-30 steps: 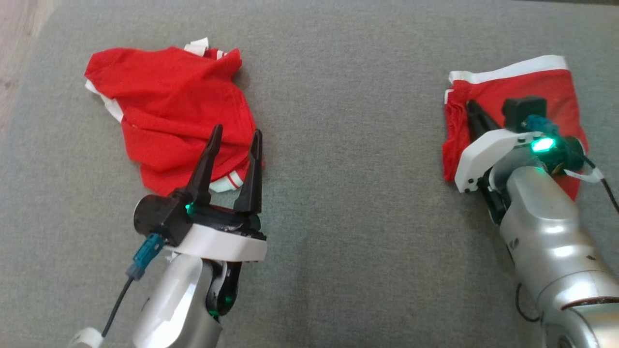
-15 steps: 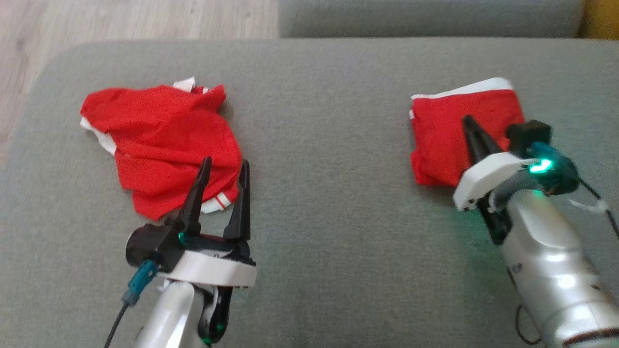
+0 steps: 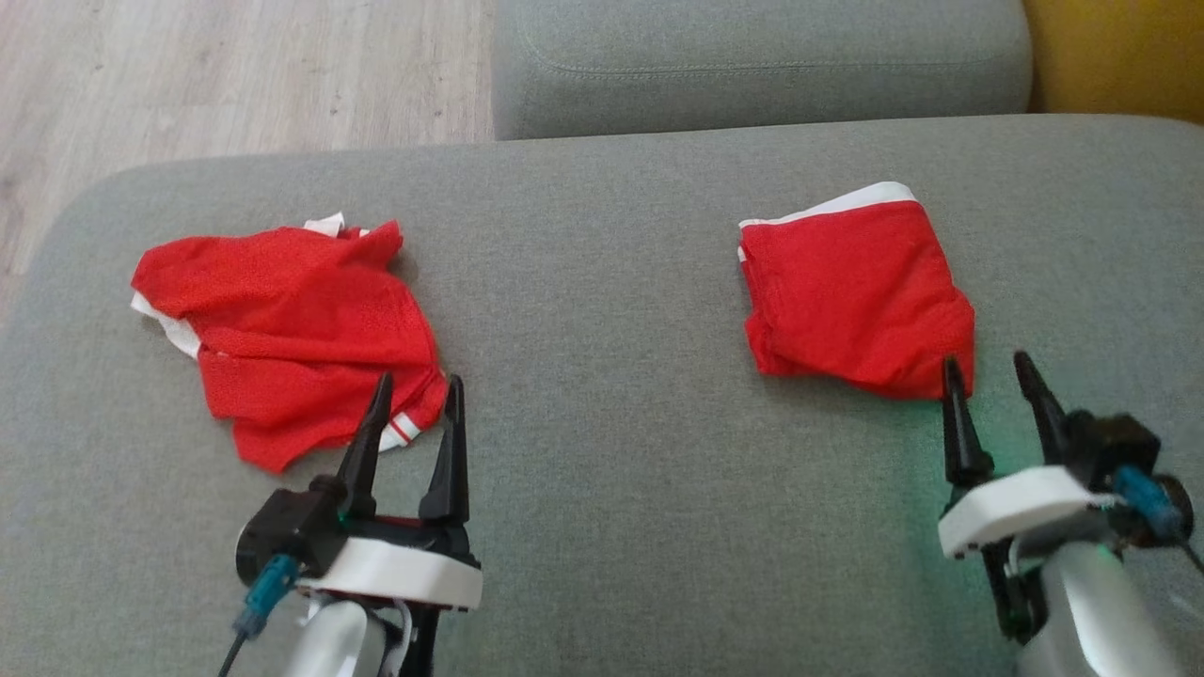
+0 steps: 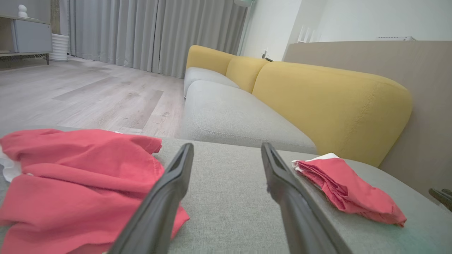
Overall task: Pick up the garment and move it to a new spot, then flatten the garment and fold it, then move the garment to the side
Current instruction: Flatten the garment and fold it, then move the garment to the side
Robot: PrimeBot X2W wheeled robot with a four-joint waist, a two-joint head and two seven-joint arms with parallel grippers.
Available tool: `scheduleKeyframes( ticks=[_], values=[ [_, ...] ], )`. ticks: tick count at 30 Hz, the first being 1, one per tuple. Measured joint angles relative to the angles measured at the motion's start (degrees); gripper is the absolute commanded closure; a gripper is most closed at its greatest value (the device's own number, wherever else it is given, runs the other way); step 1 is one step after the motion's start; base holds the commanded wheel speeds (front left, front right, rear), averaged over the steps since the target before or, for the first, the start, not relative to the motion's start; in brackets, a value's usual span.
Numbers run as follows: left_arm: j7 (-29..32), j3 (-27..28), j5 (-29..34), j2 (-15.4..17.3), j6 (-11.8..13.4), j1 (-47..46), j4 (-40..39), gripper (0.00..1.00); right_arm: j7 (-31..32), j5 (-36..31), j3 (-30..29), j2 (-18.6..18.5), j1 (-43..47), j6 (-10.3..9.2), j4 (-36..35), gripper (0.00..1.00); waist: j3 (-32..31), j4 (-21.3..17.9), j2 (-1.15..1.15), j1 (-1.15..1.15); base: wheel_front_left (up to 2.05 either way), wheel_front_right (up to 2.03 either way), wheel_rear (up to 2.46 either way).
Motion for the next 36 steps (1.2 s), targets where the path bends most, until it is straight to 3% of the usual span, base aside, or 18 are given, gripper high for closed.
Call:
scheduleKeyframes(
  ticks=[9,15,26,36],
  values=[
    [0.0,0.0,0.3,0.0,0.0,0.0,1.2,0.00,3.1,-2.0,-2.5,1.6,3.0,0.00,-7.4,0.00,1.4,0.4,0.00,0.01,0.00,0.00,0.00],
    [0.0,-0.4,0.3,0.0,-0.1,-1.9,1.0,0.00,6.7,-3.3,-5.7,2.1,-0.3,0.00,-8.8,0.00,4.5,1.4,0.00,0.01,0.00,0.00,0.00],
    [0.0,-2.2,0.0,0.0,-0.5,-6.2,0.5,0.00,18.7,-4.7,-16.0,-2.3,-16.7,0.00,7.0,0.00,11.6,6.0,0.00,0.02,0.00,0.00,0.00],
    [0.0,-3.1,-1.0,-0.1,-0.4,-7.3,0.5,0.00,23.3,-2.8,-8.9,-6.4,-23.3,0.00,16.8,0.00,13.7,7.9,0.00,0.01,0.00,0.00,0.00]
  ],
)
